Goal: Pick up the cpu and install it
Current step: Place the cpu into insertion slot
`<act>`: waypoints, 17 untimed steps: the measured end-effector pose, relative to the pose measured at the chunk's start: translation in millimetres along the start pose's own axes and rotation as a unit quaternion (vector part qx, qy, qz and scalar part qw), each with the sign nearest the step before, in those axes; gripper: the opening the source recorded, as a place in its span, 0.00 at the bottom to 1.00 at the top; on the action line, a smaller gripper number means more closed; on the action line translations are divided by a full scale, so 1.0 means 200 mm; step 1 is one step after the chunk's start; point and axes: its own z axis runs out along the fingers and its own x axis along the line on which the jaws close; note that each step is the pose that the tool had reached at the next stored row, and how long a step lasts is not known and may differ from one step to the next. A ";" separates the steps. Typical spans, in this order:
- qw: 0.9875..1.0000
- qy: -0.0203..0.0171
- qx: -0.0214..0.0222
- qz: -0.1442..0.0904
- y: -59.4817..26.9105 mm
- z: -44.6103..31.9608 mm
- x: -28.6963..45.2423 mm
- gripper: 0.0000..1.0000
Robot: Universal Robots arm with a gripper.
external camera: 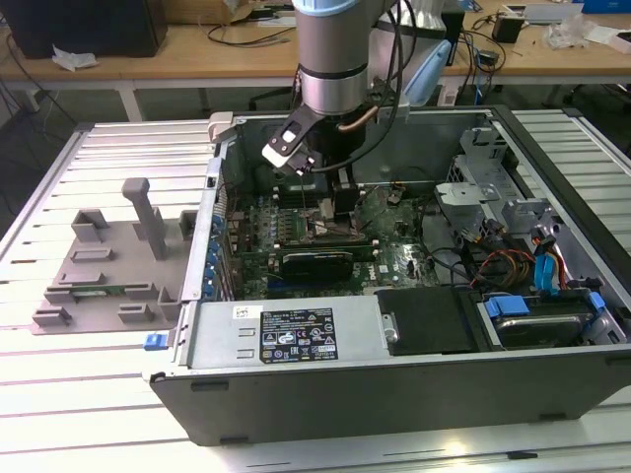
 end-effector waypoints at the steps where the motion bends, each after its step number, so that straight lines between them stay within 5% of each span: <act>1: 1.000 -0.002 0.000 0.000 -0.001 0.011 0.003 0.54; 9: 1.000 -0.009 0.003 0.000 -0.002 0.049 0.026 0.54; 17: 1.000 -0.011 0.004 0.001 -0.016 0.093 0.064 0.54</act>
